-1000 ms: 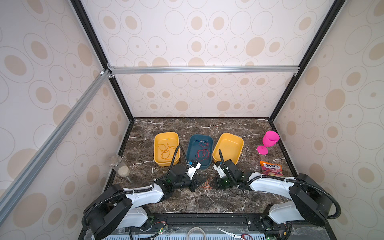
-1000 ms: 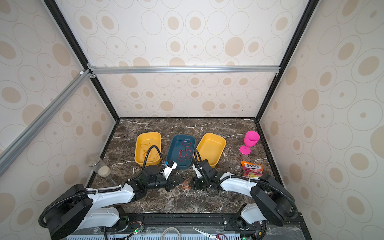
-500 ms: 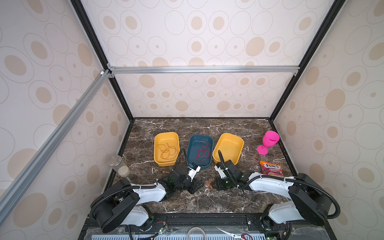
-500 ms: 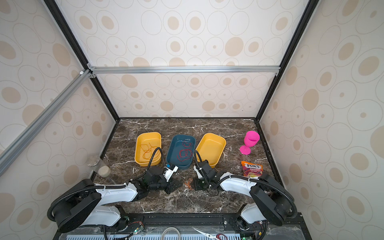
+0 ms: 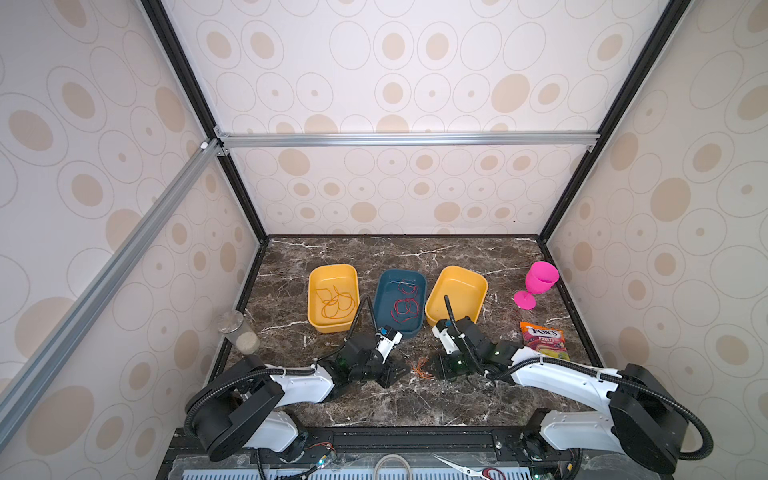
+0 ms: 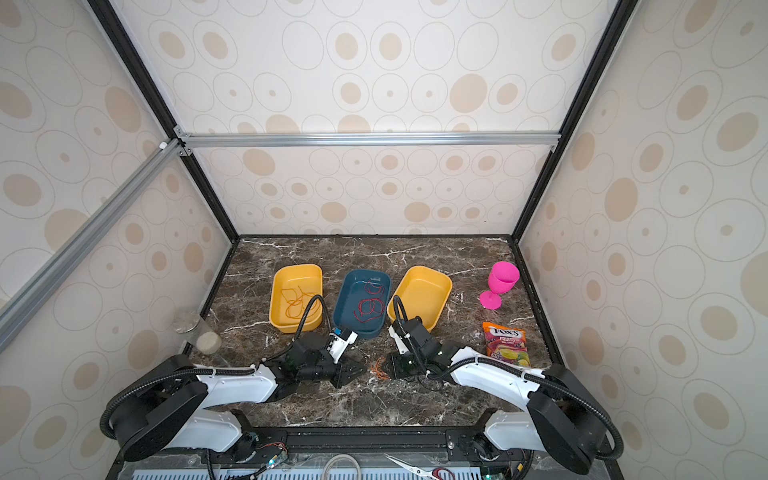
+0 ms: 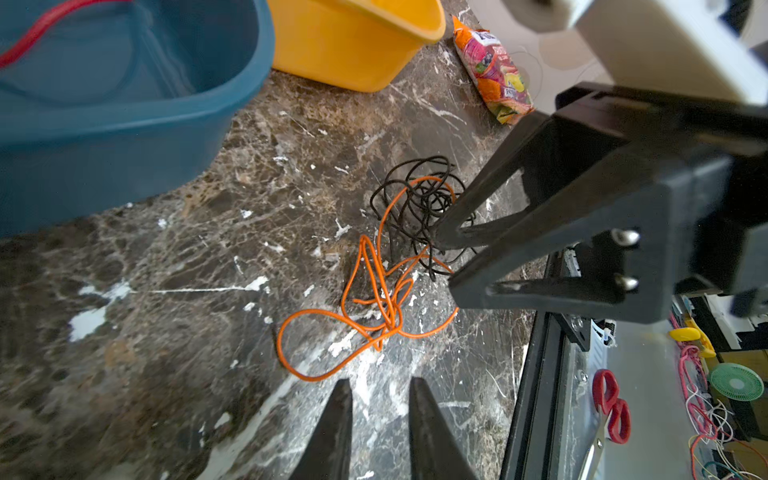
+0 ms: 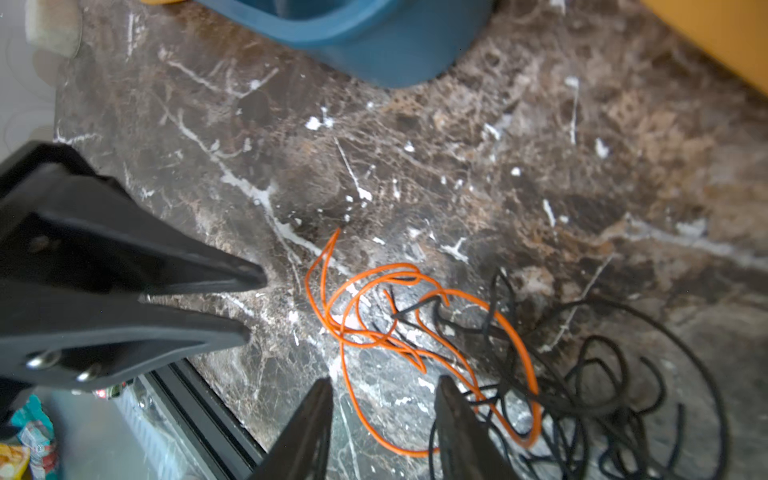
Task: Untangle the cables
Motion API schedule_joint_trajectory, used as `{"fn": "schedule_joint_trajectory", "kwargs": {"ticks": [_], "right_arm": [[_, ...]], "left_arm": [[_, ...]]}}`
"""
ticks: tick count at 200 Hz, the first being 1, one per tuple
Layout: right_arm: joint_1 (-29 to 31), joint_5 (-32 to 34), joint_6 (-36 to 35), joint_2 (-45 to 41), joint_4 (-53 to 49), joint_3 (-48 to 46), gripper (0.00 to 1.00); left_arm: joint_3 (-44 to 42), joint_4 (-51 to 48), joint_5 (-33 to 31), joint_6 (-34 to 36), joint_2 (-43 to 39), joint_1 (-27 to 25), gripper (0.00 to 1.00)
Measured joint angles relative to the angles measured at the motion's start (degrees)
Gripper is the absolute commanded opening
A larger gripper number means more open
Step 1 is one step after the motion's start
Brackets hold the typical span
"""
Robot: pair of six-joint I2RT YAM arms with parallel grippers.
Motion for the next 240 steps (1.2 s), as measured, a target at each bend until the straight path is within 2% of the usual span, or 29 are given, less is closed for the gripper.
{"fn": "schedule_joint_trajectory", "kwargs": {"ticks": [35, 52, 69, 81, 92, 124, 180, 240], "right_arm": [[3.0, 0.2, -2.5, 4.4, 0.1, 1.1, 0.49], [5.6, 1.4, -3.7, 8.5, -0.5, 2.9, 0.46], [7.6, 3.4, -4.8, 11.7, -1.4, 4.7, 0.35], [8.7, 4.9, -5.4, 13.0, -1.9, 5.6, 0.20], [9.0, 6.1, -5.0, 13.1, -2.4, 5.7, 0.11], [9.0, 8.6, -5.2, 10.3, -3.4, 5.8, 0.00], [8.6, 9.9, -5.3, -1.8, -4.0, 5.6, 0.00], [6.4, 8.5, -4.5, -7.1, -4.3, 5.6, 0.00]], "left_arm": [[-0.1, 1.0, 0.1, -0.2, 0.7, 0.0, 0.26], [-0.2, 1.4, 0.0, -0.4, 0.6, 0.0, 0.26], [-0.7, 1.4, 0.0, -0.5, 0.2, 0.0, 0.26], [-1.2, 1.3, 0.0, -0.5, -0.2, 0.0, 0.26], [-1.5, 1.3, 0.0, -0.5, -0.5, 0.0, 0.26], [-1.7, 1.3, -0.1, -0.6, -0.7, 0.0, 0.26], [-2.3, 2.6, 0.4, -1.6, -1.7, 0.0, 0.27], [-2.6, 4.3, 1.4, -2.4, -2.7, 0.0, 0.31]]}}
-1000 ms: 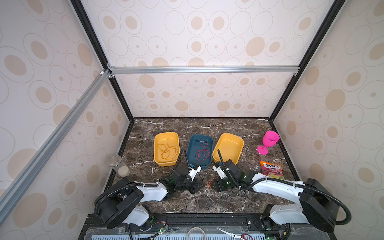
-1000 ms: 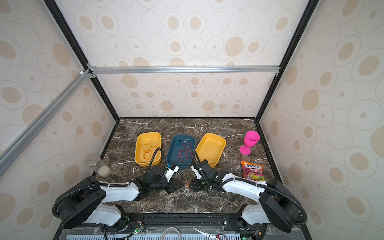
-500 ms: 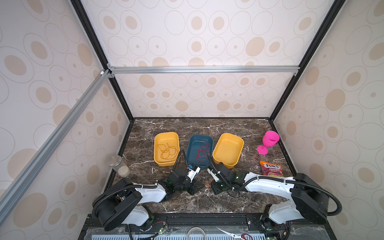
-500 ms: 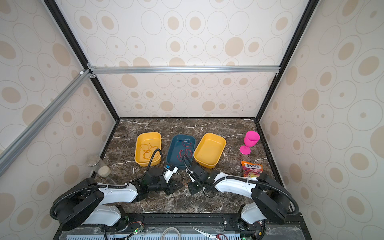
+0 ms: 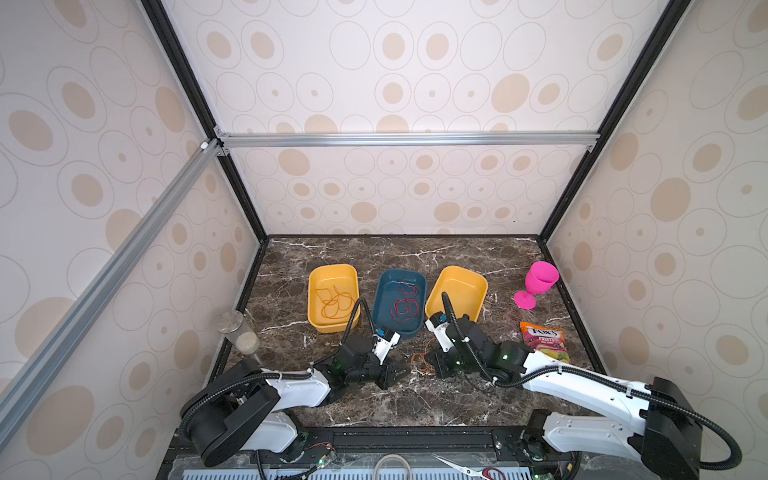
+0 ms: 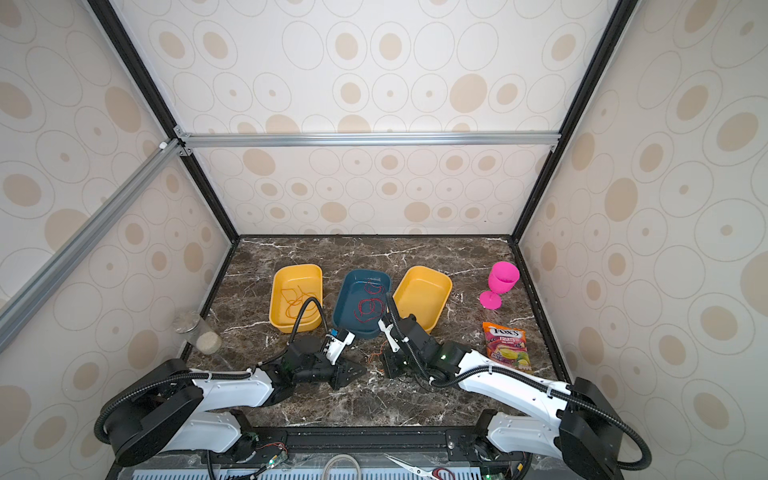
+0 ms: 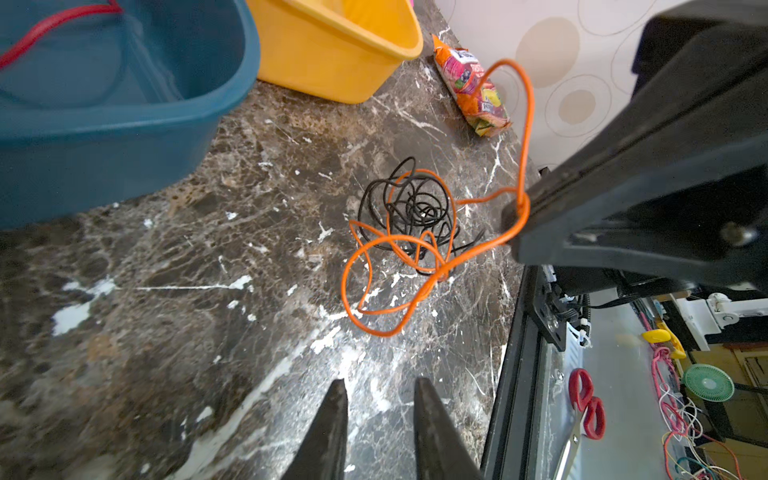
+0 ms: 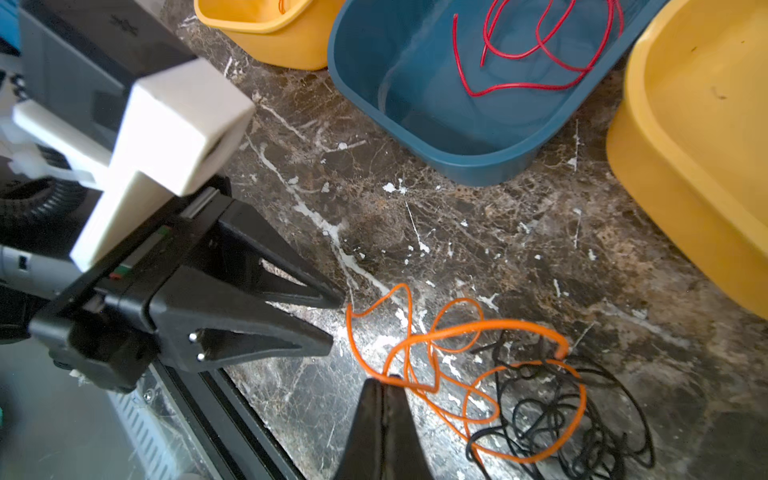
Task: Untangle the cables
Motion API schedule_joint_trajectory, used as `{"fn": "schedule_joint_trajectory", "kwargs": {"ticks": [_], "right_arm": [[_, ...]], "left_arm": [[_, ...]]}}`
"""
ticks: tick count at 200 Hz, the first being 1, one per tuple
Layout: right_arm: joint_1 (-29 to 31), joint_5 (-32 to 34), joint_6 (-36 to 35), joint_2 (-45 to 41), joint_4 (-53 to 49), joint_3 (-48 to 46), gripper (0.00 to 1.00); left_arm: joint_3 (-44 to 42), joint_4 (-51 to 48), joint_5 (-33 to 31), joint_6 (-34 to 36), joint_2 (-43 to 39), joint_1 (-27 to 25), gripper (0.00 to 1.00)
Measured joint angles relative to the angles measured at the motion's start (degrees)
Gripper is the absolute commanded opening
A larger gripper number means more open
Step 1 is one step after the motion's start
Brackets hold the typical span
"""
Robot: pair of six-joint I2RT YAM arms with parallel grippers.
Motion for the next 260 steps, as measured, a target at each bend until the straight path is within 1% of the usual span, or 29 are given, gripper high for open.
{"fn": "schedule_joint_trajectory", "kwargs": {"ticks": [57, 71, 100, 125, 153, 187, 211, 249, 260], "right_arm": [[-1.4, -2.3, 0.2, -1.4, 0.2, -0.1, 0.00], [-1.8, -2.8, 0.2, -1.4, 0.2, -0.1, 0.00], [-2.1, -4.1, 0.2, -0.9, 0.4, -0.1, 0.00], [-2.2, -5.5, 0.2, -0.3, 0.6, -0.1, 0.00], [-2.2, -7.1, 0.2, 0.2, 0.9, -0.1, 0.00], [-2.2, -8.3, 0.2, 0.3, 1.0, -0.1, 0.00], [-2.2, -8.5, 0.2, 0.3, 1.0, -0.1, 0.00], [-2.2, -8.5, 0.2, 0.3, 1.0, -0.1, 0.00], [-2.2, -8.5, 0.2, 0.3, 1.0, -0.1, 0.00]], "left_arm": [[-0.3, 0.4, 1.0, -0.3, -2.3, 0.0, 0.33], [-0.3, -0.8, 0.8, 0.5, -4.0, 0.0, 0.36], [0.9, -4.6, 0.4, 4.1, -6.8, 0.0, 0.43], [3.3, -8.2, -0.3, 8.9, -6.6, 0.0, 0.43], [7.8, -11.9, -2.2, 14.6, -4.6, 0.0, 0.43], [12.0, -14.0, -3.8, 19.3, -2.4, 0.0, 0.39], [13.6, -14.7, -3.4, 21.2, -0.4, 0.0, 0.34], [13.6, -15.1, -2.2, 22.1, -0.1, 0.0, 0.20], [13.6, -15.1, -2.1, 22.3, -0.1, 0.0, 0.14]]}}
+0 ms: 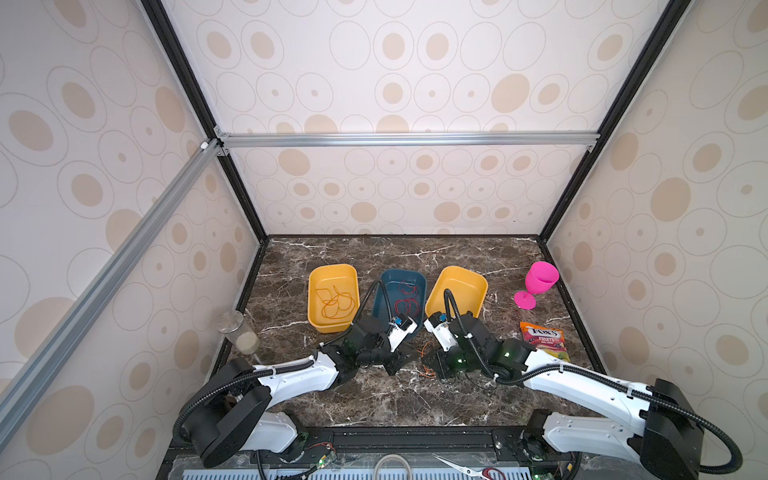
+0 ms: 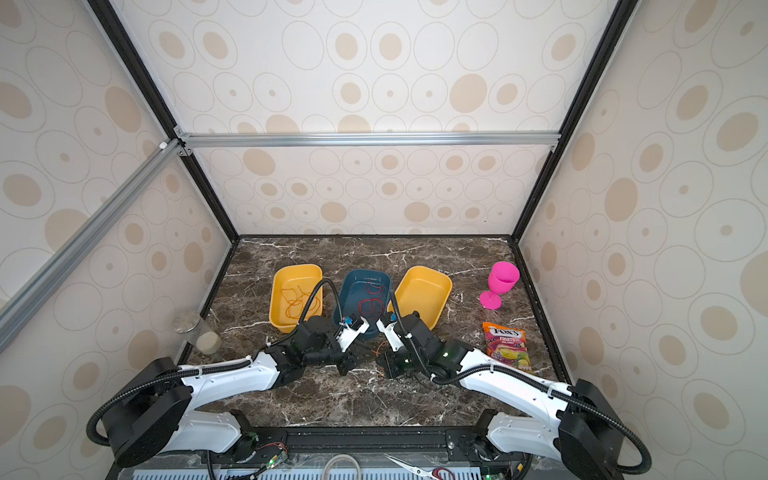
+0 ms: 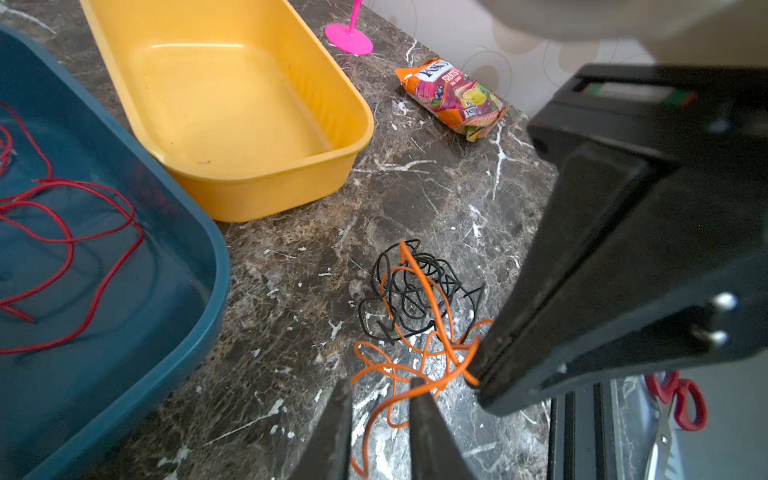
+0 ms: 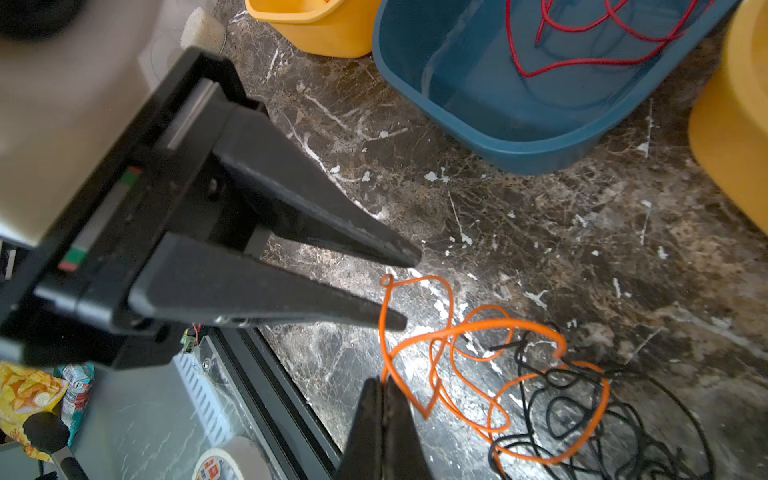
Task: Untangle the cables
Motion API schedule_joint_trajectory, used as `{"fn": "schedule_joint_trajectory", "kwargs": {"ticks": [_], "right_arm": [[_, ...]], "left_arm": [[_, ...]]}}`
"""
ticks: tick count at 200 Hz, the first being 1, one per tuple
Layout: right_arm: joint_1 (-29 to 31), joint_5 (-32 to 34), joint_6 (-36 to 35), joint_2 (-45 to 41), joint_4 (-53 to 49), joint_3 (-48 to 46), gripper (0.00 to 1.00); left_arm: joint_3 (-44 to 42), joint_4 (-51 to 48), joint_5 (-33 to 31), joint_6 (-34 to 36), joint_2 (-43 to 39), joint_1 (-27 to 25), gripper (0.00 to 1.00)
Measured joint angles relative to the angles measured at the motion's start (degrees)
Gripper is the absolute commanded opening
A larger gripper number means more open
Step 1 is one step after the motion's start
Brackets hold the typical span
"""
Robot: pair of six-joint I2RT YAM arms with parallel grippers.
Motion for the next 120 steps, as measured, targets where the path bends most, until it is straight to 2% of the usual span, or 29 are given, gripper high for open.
{"fn": "schedule_joint_trajectory", "kwargs": {"ticks": [17, 32, 74, 120], "right_arm": [[0.0, 0.1, 0.0, 0.0, 0.0, 0.0, 0.00], [0.0, 0.6, 0.0, -0.1, -0.2, 0.0, 0.01], [-1.8, 3.1, 0.0, -3.8, -1.8, -1.2, 0.04], [-4.0, 6.3, 0.0, -6.2, -5.3, -2.9, 0.04]], "left_arm": [[0.0, 0.0, -0.3, -0.2, 0.0, 0.0, 0.04], [0.0, 0.0, -0.8, -0.2, 0.0, 0.0, 0.00], [-2.0, 0.4, -4.9, -1.8, -3.0, 0.1, 0.00], [-5.3, 3.4, -6.5, -5.4, -8.0, 1.6, 0.00]]}}
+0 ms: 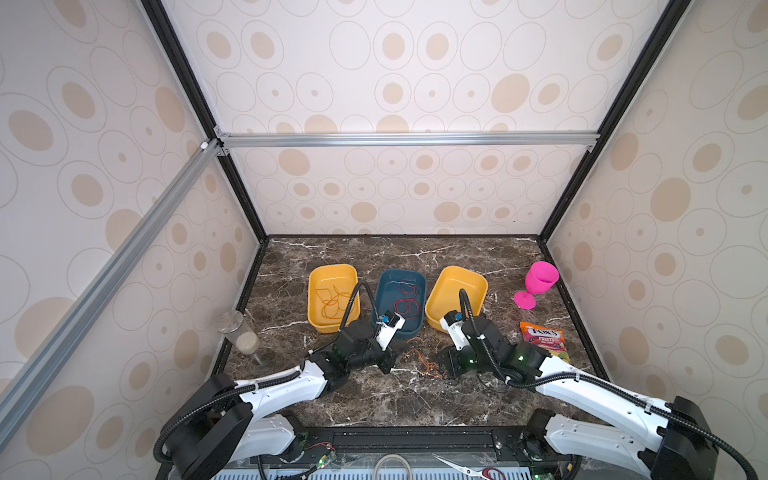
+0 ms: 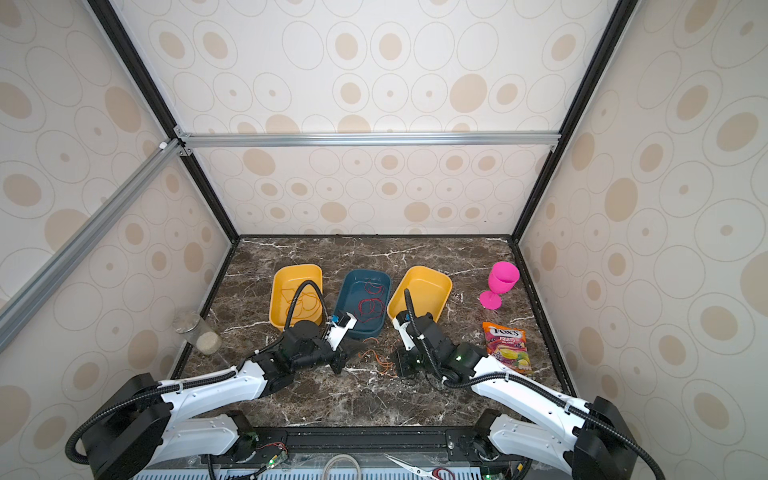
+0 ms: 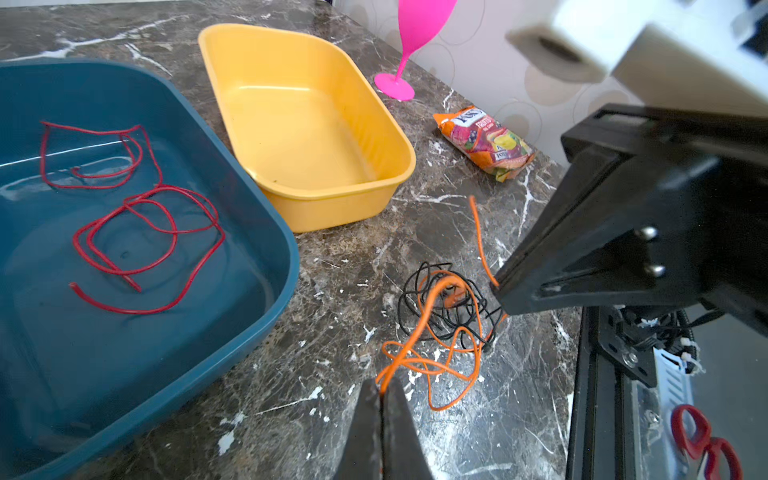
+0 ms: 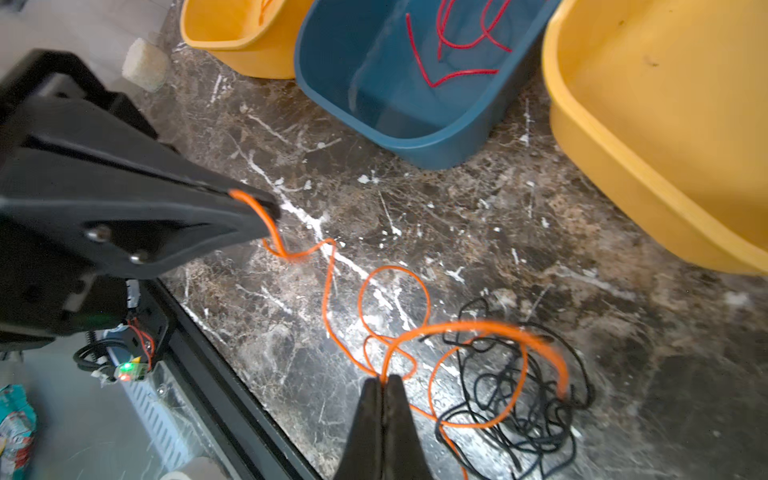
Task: Untangle the cables
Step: 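Carry the orange wire over the yellow tub with left gripper while right moves away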
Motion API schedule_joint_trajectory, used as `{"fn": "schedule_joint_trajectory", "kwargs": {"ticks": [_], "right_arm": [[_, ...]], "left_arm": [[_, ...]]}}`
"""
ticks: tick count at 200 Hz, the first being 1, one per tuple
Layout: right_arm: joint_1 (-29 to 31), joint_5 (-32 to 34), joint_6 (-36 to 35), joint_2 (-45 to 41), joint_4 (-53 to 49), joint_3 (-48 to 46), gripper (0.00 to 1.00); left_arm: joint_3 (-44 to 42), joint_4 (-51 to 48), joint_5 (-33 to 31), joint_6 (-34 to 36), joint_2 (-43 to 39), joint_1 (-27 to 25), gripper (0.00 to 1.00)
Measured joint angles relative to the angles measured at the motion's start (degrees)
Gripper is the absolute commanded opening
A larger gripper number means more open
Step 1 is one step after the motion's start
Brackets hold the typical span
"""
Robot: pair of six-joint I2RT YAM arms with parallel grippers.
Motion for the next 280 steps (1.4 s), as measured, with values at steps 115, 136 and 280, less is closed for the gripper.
{"fn": "schedule_joint_trajectory", "kwargs": {"ticks": [115, 136, 280], "right_arm": [[-4.1, 12.0, 2.9, 3.0, -8.3, -0.8, 0.04], [-4.3, 15.5, 3.8, 3.2, -10.0, -0.8, 0.04], [-15.0, 28.1, 10.6, -3.1, -19.1, -4.1, 0.07]], "left_arm": [[-0.8, -1.4, -7.8, -6.0, -12.0, 7.0, 0.00], [0.0, -4.4, -10.8, -6.6, -14.5, 9.3, 0.00], [8.5, -25.4, -26.7, -7.7, -24.7, 27.6, 0.00]]}}
